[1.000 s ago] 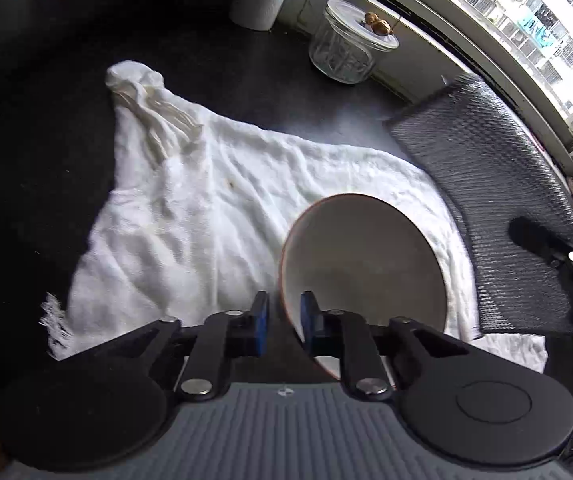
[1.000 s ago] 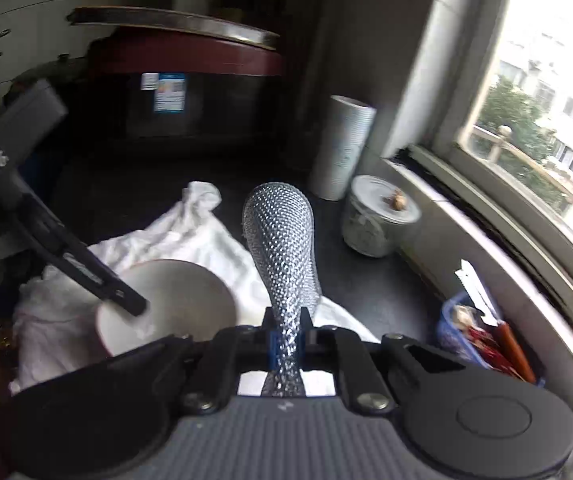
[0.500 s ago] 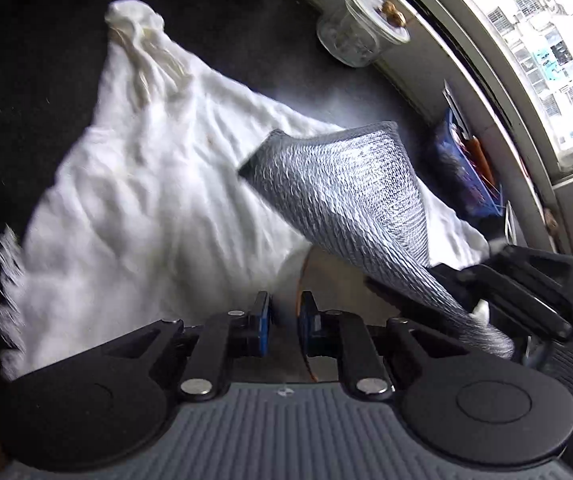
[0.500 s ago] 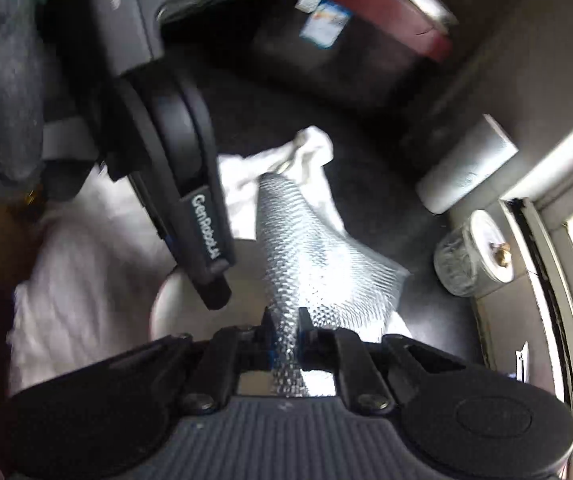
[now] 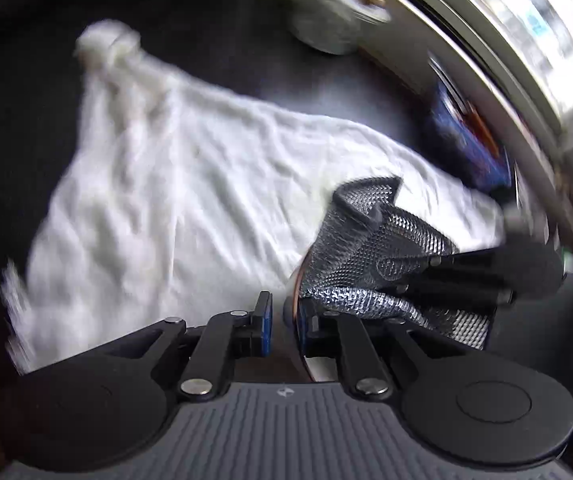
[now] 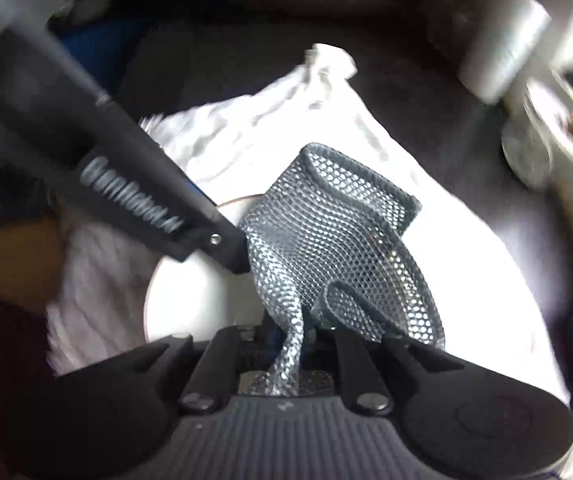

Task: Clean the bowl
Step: 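Hold the bowl with the left gripper while the right gripper rubs the mesh pad inside it, then scrub the bowl interior with the mesh pad in the right gripper while the left gripper holds the rim, then keep scrubbing the bowl with the right gripper while the left gripper tilts the bowl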

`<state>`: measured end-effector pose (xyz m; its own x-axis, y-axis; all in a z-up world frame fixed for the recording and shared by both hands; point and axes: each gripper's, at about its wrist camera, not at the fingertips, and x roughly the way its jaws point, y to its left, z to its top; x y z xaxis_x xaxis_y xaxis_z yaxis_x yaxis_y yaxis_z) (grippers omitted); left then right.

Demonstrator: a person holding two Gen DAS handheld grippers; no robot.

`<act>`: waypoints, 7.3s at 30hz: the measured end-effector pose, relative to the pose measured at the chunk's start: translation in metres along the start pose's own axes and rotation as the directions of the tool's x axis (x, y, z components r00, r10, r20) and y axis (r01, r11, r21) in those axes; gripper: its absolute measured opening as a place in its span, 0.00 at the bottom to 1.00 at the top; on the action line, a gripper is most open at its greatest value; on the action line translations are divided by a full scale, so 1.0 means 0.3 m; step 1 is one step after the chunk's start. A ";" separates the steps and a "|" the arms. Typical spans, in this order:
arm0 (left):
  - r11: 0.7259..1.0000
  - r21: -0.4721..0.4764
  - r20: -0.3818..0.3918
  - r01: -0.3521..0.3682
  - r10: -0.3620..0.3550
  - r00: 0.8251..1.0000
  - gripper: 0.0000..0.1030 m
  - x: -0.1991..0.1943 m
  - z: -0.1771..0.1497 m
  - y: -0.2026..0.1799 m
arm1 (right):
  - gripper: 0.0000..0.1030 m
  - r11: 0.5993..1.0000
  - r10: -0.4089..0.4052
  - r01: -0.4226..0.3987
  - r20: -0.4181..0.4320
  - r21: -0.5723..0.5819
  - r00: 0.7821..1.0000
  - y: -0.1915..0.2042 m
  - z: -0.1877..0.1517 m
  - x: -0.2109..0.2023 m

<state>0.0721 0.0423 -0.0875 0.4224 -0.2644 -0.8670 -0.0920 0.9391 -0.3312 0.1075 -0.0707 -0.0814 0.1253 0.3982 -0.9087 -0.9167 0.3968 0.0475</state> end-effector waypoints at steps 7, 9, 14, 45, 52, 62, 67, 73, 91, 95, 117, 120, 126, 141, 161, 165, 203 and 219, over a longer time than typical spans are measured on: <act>0.987 -0.158 -0.042 0.042 -0.049 0.998 0.12 0.028 0.004 0.052 | 0.09 0.995 0.016 -0.014 -0.014 0.103 1.000 -0.013 0.031 0.002; 0.947 -0.312 -0.065 0.071 -0.096 0.993 0.12 0.044 -0.026 0.084 | 0.11 0.989 0.040 -0.037 -0.020 0.145 0.999 -0.020 0.029 0.006; 0.747 -0.655 -0.058 0.111 -0.196 0.979 0.13 0.066 -0.117 0.155 | 0.10 0.977 0.081 -0.075 -0.020 0.200 0.997 -0.037 0.017 -0.009; 0.986 -0.165 -0.091 0.016 -0.031 0.995 0.10 0.015 -0.026 0.014 | 0.11 0.996 0.091 -0.092 -0.117 -0.005 0.989 -0.056 -0.010 -0.014; 0.834 -0.549 -0.096 0.062 -0.136 0.986 0.12 0.021 -0.089 0.094 | 0.16 0.937 0.213 -0.195 -0.033 0.289 0.977 -0.137 -0.053 -0.031; 0.988 0.133 -0.093 -0.075 0.088 0.992 0.12 0.023 0.004 -0.085 | 0.09 0.998 0.051 -0.050 -0.056 0.022 0.997 -0.138 -0.041 -0.059; 0.957 0.283 -0.095 -0.060 0.090 0.991 0.12 0.036 0.039 -0.090 | 0.09 0.996 0.022 -0.028 -0.077 -0.083 0.997 -0.117 -0.026 -0.071; 0.999 -0.050 -0.108 0.017 -0.022 0.994 0.10 0.029 0.017 0.007 | 0.09 0.999 0.038 -0.038 -0.082 0.007 0.996 -0.104 -0.034 -0.048; 0.987 0.108 -0.082 -0.120 0.129 0.988 0.13 0.003 0.008 -0.121 | 0.11 0.998 0.023 -0.020 -0.054 0.053 0.998 -0.089 -0.063 -0.079; 0.949 0.300 -0.060 -0.095 0.118 0.991 0.13 0.004 0.061 -0.139 | 0.09 0.998 -0.041 0.038 -0.054 -0.059 0.998 -0.098 -0.039 -0.086; 0.855 -0.517 -0.097 0.033 -0.098 0.990 0.09 -0.003 -0.108 0.082 | 0.12 0.978 0.125 -0.117 -0.031 0.175 0.992 -0.040 -0.079 -0.063; 0.906 -0.422 -0.117 0.028 -0.086 0.989 0.10 -0.006 -0.096 0.051 | 0.11 0.986 0.105 -0.099 -0.039 0.135 0.994 -0.034 -0.081 -0.068; 0.994 0.084 -0.089 -0.075 0.083 0.993 0.11 -0.029 -0.005 -0.092 | 0.09 0.999 -0.018 0.016 -0.056 -0.034 0.998 -0.046 -0.067 -0.096; 0.982 -0.188 -0.106 0.035 -0.056 0.993 0.09 -0.008 -0.058 0.011 | 0.09 0.994 0.044 -0.040 -0.035 0.100 0.998 -0.075 -0.084 -0.071; 0.695 -0.697 0.030 0.180 -0.222 0.975 0.13 0.053 -0.136 0.130 | 0.11 0.999 -0.026 0.027 -0.025 0.036 0.999 -0.076 -0.042 -0.060; 0.891 -0.446 -0.076 0.090 -0.138 0.988 0.13 0.029 -0.048 0.039 | 0.11 1.000 -0.010 0.011 -0.052 0.011 0.999 -0.088 -0.059 -0.060; 0.999 -0.024 -0.092 -0.041 0.039 0.995 0.13 0.004 0.001 -0.077 | 0.11 0.999 -0.023 0.024 -0.015 0.034 1.000 -0.090 -0.060 -0.091; 0.917 -0.391 -0.079 0.081 -0.121 0.989 0.11 0.015 -0.067 0.056 | 0.09 0.987 0.044 -0.040 -0.018 0.159 0.999 -0.112 -0.070 -0.055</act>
<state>0.0543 0.0524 -0.1045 0.3581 -0.3928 -0.8470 -0.4028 0.7534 -0.5197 0.1283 -0.1078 -0.0766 0.0783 0.4004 -0.9130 -0.8492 0.5065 0.1493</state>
